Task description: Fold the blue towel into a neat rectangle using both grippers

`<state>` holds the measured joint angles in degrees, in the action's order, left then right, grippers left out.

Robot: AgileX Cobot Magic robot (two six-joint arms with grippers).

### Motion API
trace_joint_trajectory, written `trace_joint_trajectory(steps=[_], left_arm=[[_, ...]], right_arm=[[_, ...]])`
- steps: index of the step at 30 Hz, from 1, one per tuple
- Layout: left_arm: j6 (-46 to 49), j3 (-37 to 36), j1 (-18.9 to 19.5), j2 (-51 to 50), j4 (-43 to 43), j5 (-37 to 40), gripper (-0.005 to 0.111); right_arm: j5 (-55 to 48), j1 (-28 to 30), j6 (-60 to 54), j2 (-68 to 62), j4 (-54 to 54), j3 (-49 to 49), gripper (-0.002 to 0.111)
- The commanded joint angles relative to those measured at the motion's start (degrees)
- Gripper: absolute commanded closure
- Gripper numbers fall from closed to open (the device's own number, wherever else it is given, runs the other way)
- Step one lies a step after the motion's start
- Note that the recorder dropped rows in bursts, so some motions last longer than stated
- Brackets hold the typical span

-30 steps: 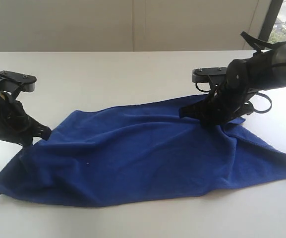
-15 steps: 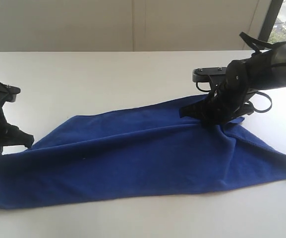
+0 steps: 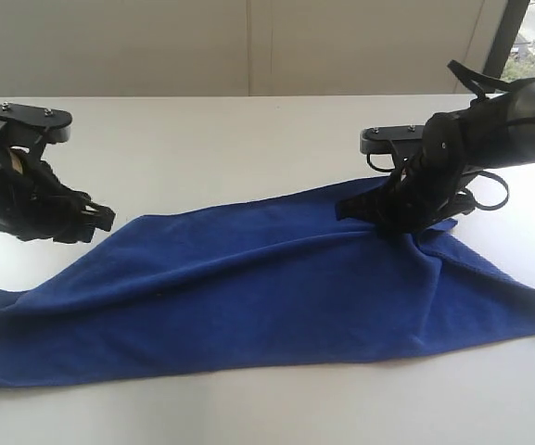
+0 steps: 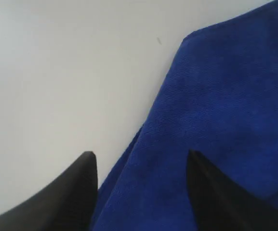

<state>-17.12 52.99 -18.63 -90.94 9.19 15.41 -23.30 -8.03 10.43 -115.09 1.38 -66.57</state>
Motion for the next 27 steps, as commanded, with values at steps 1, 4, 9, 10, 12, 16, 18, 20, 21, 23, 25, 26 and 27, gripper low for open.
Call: trace_joint_trajectory(steps=[1, 4, 9, 10, 12, 16, 18, 20, 21, 23, 25, 26, 27], left_arm=[[0.68, -0.34, -0.30, -4.86, -1.25, -0.72, 0.049], [0.68, -0.34, -0.30, -9.16, -1.48, -3.24, 0.049], [0.84, -0.34, -0.30, -11.01, -1.48, -7.41, 0.057], [0.84, -0.34, -0.30, -11.37, -1.48, -7.70, 0.063], [0.84, -0.34, -0.30, -11.76, -1.48, -7.70, 0.078], [3.49, -0.34, -0.30, -10.77, -1.35, -7.85, 0.106], [4.44, -0.34, -0.44, -9.38, -1.35, -8.24, 0.107], [6.10, -0.34, -1.21, -7.30, -1.35, -8.53, 0.107], [7.40, -0.34, -1.76, -6.17, -1.21, -8.53, 0.107], [10.12, -0.34, -3.85, -4.16, -1.21, -8.43, 0.107], [11.63, -0.34, -6.66, -2.95, -1.21, -7.98, 0.107], [11.75, -0.34, -8.11, -2.69, -1.21, -7.43, 0.107], [11.39, -0.34, -9.29, -2.69, -1.21, -6.90, 0.107]], right_arm=[[-2.42, 0.67, 0.20, -1.81, 1.61, 1.36, 0.108], [-2.31, 0.67, 0.20, -1.81, 1.61, 1.36, 0.108], [-2.31, 0.67, -0.16, -1.81, 1.81, 1.36, 0.108], [-2.31, 0.67, -0.16, -1.81, 1.81, 1.36, 0.108], [-2.31, 0.67, -0.16, -1.81, 1.81, 1.36, 0.108], [-2.42, 0.67, -0.16, -1.81, 1.81, 1.36, 0.108], [-2.53, 0.67, -0.26, -1.81, 1.81, 1.36, 0.108], [-2.53, 0.67, -0.28, -1.81, 1.91, 1.36, 0.108], [-2.53, 0.67, -0.28, -1.81, 1.91, 1.36, 0.108], [-2.41, 0.67, -0.28, -1.81, 1.86, 1.36, 0.108], [-2.28, 0.67, -0.28, -1.81, 1.86, 1.36, 0.108], [-2.28, 0.67, -0.28, -1.81, 1.86, 1.36, 0.108], [-2.39, 0.67, -0.28, -1.81, 1.86, 1.36, 0.108]])
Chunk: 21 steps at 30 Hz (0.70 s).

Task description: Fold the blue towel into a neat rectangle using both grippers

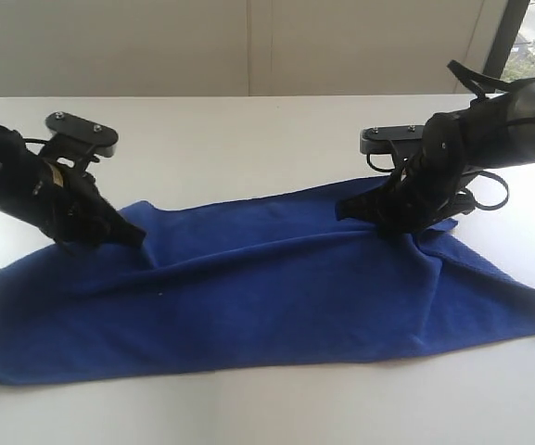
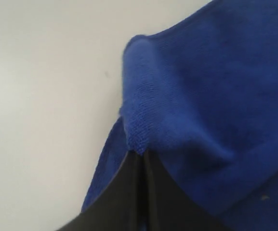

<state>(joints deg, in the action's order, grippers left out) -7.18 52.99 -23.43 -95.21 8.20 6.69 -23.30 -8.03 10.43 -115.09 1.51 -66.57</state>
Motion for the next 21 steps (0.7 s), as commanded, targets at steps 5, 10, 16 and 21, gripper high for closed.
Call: trace_joint_trajectory(steps=[5, 10, 16, 21], left_arm=[[0.25, -0.34, -11.55, 0.71, -0.22, 6.66, 0.107], [-0.37, -0.34, -16.36, -1.35, -0.34, 9.36, 0.107], [-3.98, -0.34, -17.90, -2.74, -0.62, 13.03, 0.106], [-3.98, 0.66, -17.90, 0.01, -0.44, 13.45, 0.078]], right_arm=[[-3.19, 0.67, -0.28, -1.81, 1.73, 1.47, 0.108], [-1.99, 0.67, -0.28, -1.81, 1.84, 3.39, 0.108], [-0.09, 0.67, -0.28, -1.91, 1.83, 4.63, 0.108], [0.17, 0.67, -0.28, -2.30, 1.83, 4.63, 0.108]])
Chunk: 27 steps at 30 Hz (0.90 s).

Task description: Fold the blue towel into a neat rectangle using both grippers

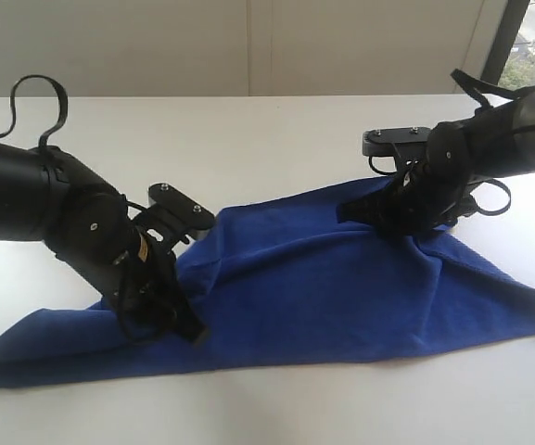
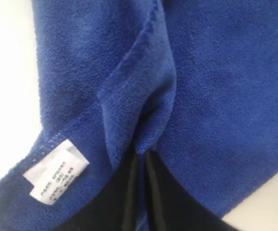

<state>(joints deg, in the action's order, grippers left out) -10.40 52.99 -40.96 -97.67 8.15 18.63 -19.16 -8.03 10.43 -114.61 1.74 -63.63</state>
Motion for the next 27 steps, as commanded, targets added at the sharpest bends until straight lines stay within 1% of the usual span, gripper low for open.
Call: trace_joint_trajectory(steps=[1, 3, 5, 6, 9, 12, 16, 20, 22, 25, 27], left_arm=[[-0.53, 0.98, -0.38, 3.09, -0.40, 1.77, 0.069], [0.18, 1.84, -0.38, 4.79, 0.03, 2.47, 0.053], [0.18, 2.70, -0.38, 6.46, 1.25, 3.49, 0.040], [0.18, 3.17, -0.38, 7.18, 1.94, 4.04, 0.037], [-2.59, 4.27, 0.70, 8.34, 3.94, 5.84, 0.038], [-4.91, 4.66, 3.91, 8.21, 3.94, 7.73, 0.040], [-5.24, 4.43, 7.75, 7.28, 3.61, 10.29, 0.040], [-5.24, 2.74, 10.04, 6.19, 3.27, 9.40, 0.040], [-3.93, 2.07, 11.07, 4.95, 1.13, 8.81, 0.040], [-1.25, 1.57, 11.69, 3.04, -2.27, 6.75, 0.040], [-1.24, 1.57, 11.69, 2.24, -2.94, 5.39, 0.040]], right_arm=[[-3.98, 0.67, -0.28, -2.90, 1.59, 1.68, 0.108], [-3.85, 0.67, -0.28, -2.90, 1.59, 1.68, 0.108], [-3.85, 0.67, -0.28, -2.90, 1.59, 1.68, 0.108], [-3.85, 0.67, -0.28, -2.90, 1.59, 1.68, 0.108], [-3.72, 0.67, -0.28, -2.90, 1.59, 1.68, 0.108], [-3.60, 0.67, -0.28, -2.90, 1.59, 1.68, 0.108], [-3.60, 0.67, -0.28, -2.90, 1.59, 1.68, 0.108], [-3.35, 0.67, -0.28, -2.90, 1.59, 1.68, 0.108], [-3.35, 0.67, -0.28, -2.90, 1.59, 1.68, 0.108], [-3.48, 0.67, -0.28, -2.90, 1.59, 1.68, 0.108], [-3.59, 0.67, -0.28, -2.90, 1.59, 1.68, 0.108]])
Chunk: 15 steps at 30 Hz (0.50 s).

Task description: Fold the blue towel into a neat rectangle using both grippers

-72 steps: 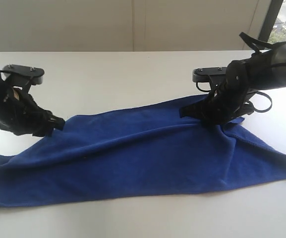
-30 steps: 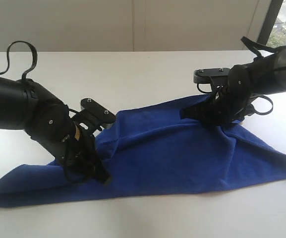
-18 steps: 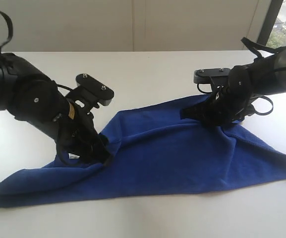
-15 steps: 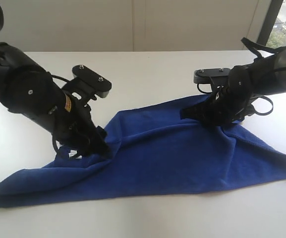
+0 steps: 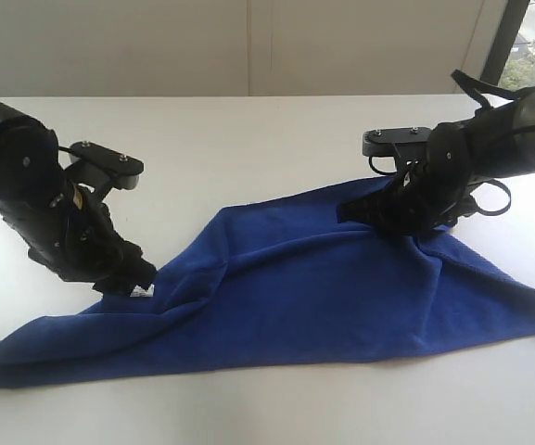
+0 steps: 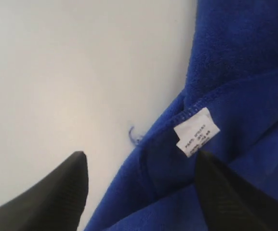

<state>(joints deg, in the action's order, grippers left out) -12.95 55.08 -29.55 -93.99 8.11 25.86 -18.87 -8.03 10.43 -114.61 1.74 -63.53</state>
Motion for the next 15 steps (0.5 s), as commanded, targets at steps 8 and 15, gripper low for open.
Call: trace_joint_trajectory(steps=[8, 15], left_arm=[[1.17, -0.56, 0.28, -4.11, -3.91, -5.15, 0.040], [1.17, -0.56, 0.28, -3.99, -4.14, -5.40, 0.064]], right_arm=[[-3.75, 0.67, -0.38, -2.90, 1.71, 1.58, 0.108], [-3.33, 0.67, -0.38, -2.90, 1.85, 1.58, 0.108]])
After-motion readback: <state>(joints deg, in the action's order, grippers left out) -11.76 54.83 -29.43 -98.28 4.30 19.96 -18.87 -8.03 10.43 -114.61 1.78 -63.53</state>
